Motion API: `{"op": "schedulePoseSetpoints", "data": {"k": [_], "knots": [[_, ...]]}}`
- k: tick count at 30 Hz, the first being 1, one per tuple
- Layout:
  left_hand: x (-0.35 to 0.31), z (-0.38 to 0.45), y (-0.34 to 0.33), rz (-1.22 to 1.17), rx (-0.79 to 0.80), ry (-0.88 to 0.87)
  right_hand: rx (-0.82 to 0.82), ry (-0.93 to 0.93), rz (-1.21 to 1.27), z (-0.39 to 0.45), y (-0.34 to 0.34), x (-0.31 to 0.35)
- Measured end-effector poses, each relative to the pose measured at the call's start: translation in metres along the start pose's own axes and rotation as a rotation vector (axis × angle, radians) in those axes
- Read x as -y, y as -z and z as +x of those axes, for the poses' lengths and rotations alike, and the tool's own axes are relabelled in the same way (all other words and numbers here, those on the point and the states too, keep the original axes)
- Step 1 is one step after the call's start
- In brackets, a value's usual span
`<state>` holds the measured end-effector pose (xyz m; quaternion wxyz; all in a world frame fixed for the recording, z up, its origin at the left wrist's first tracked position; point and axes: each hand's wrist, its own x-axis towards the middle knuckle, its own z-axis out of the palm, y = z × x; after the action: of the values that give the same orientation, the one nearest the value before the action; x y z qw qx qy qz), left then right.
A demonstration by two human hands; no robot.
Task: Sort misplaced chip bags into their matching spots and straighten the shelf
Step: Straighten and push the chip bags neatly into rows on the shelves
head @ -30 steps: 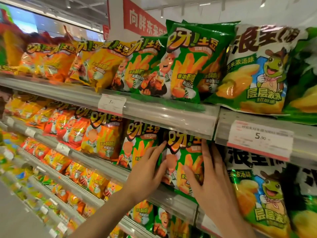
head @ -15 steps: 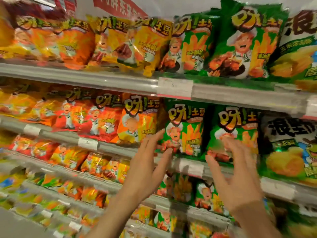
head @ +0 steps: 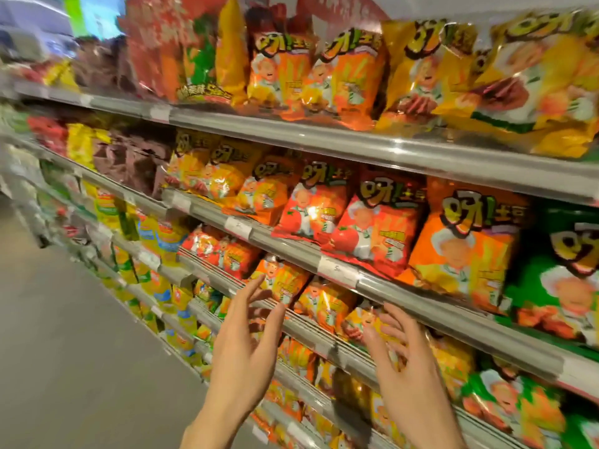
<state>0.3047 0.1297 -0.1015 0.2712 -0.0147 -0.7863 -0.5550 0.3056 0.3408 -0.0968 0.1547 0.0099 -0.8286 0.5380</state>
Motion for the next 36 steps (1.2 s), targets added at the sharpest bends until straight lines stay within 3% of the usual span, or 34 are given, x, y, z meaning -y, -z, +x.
{"op": "schedulePoseSetpoints", "data": {"k": [8,14,21,27,31,36], "knots": [[0.026,0.09,0.014,0.067,0.043,-0.054,-0.02,0.146,-0.056,0.08,-0.062,0.03],[0.031,0.173,-0.015,0.1,0.216,-0.162,-0.221,0.283,-0.153,0.153,-0.063,0.051],[0.042,0.229,-0.04,0.136,0.304,-0.274,-0.303,0.258,-0.393,0.191,-0.069,0.057],[0.063,0.276,-0.064,0.404,0.341,-0.541,-0.49,0.351,-0.65,0.204,-0.079,0.042],[0.075,0.293,-0.068,0.36,0.507,-0.545,-0.53,0.329,-0.866,0.21,-0.091,0.035],[0.082,0.313,-0.058,0.317,0.581,-0.56,-0.617,0.256,-0.974,0.216,-0.104,0.033]]}}
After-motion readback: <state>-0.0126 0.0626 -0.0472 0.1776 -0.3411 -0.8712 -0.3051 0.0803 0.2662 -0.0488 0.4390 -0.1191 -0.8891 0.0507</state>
